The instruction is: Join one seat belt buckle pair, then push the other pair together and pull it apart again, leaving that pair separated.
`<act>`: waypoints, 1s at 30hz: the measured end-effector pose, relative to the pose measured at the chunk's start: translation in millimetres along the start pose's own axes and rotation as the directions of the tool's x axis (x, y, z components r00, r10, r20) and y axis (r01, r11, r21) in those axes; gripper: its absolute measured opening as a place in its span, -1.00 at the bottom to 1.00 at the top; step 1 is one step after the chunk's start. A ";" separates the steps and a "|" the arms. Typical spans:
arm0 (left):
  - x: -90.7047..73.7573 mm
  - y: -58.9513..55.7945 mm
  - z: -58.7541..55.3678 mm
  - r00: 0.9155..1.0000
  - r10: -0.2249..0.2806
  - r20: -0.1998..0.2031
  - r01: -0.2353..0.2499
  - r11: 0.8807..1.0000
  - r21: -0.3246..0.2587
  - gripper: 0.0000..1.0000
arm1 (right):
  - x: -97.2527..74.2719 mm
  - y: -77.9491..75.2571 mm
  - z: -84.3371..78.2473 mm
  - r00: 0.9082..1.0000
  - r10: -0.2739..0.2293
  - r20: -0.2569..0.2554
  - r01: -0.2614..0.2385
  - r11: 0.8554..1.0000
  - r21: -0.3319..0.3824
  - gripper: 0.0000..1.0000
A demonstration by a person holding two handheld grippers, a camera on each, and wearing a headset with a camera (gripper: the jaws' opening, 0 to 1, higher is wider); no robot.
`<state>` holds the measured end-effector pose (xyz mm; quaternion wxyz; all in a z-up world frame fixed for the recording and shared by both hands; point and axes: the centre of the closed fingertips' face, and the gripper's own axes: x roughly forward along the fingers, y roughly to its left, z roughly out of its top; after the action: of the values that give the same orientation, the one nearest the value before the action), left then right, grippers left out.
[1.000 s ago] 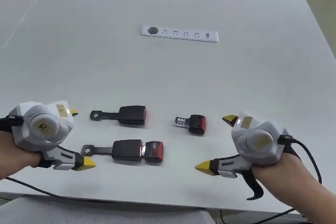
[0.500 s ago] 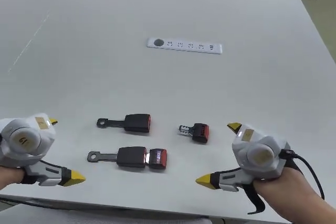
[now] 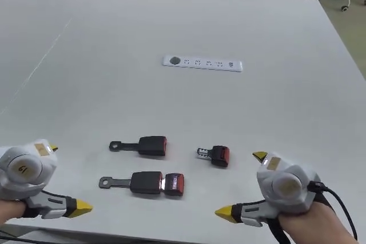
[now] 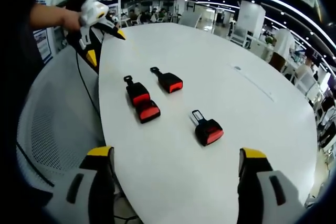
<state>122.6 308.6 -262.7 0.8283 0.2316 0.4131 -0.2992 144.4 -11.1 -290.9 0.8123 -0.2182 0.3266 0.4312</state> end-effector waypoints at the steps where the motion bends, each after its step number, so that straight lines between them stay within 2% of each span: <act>1: -0.7 0.0 0.0 1.000 0.001 0.002 -0.001 1.000 -0.001 1.00 | -0.1 0.4 -0.5 1.000 0.001 0.001 -0.001 1.000 0.002 1.00; 6: -3.6 0.0 -1.4 1.000 0.004 0.010 -0.004 1.000 -0.008 1.00 | -3.0 1.0 -0.7 1.000 -0.002 0.009 0.002 1.000 0.020 1.00; 13: -6.8 0.7 -3.4 0.999 0.006 0.048 -0.005 1.000 -0.028 1.00 | -5.3 2.0 -2.1 1.000 -0.004 0.020 0.004 0.999 0.036 1.00; 17: -8.0 3.4 -10.1 0.999 0.016 0.048 -0.014 0.999 -0.050 1.00 | -7.2 3.0 -0.1 0.999 -0.007 0.035 0.005 0.999 0.045 1.00; 30: -12.0 4.2 -16.5 0.998 0.036 0.046 -0.033 0.997 -0.065 0.99 | -9.6 8.9 -2.7 0.999 -0.008 0.039 0.006 0.999 0.052 0.99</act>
<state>110.7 325.7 -261.4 0.8498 0.2048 0.3991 -0.2769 132.0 -13.5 -286.5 0.8255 -0.1898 0.3210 0.4237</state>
